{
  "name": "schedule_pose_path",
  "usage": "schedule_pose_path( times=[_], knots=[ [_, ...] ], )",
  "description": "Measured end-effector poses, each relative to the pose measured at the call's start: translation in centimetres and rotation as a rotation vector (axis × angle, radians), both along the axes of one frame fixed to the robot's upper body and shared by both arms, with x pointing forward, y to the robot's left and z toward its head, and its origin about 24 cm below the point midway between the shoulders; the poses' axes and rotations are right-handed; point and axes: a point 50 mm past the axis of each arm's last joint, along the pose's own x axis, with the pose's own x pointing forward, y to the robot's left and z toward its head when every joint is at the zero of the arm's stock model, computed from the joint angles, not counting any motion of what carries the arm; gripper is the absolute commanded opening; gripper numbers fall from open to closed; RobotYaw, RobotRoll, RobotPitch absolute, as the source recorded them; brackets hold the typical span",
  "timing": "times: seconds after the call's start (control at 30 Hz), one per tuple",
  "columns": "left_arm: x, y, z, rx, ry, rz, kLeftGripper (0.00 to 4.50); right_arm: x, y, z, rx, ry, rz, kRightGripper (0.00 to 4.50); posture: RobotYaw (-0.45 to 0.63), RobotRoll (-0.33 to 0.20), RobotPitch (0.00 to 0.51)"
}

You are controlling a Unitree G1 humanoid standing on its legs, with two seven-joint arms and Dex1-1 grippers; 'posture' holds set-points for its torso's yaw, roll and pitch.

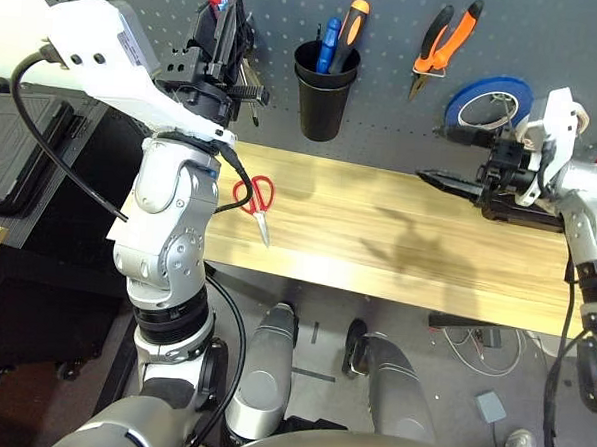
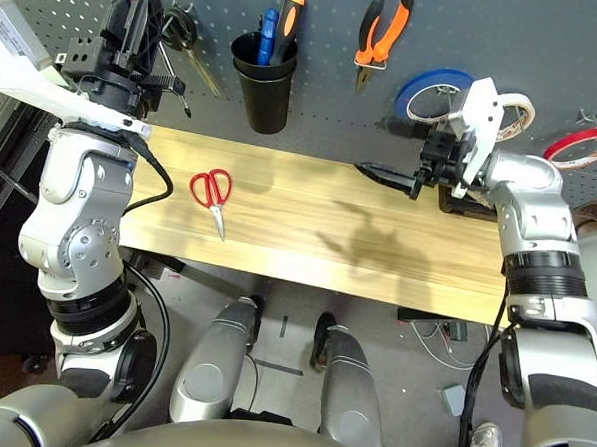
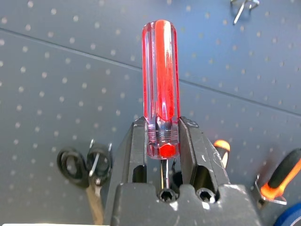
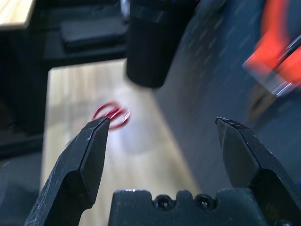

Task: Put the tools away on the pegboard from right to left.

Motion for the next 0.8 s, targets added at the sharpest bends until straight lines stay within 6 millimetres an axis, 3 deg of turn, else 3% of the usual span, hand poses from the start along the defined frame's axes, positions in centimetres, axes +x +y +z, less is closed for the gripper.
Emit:
schedule_pose_path(
  times=[0.37,0.8],
  knots=[
    [1.1,-0.6,1.2,-0.016,-0.034,-0.031,0.83,0.4,-0.2,2.0,0.127,0.014,-0.029,4.5,0.26,0.0,0.238],
    [1.9,-1.0,2.3,-0.022,-0.057,-0.053,0.83,0.2,-0.9,3.0,0.139,0.041,-0.028,4.5,0.24,0.0,0.244]
  ],
)
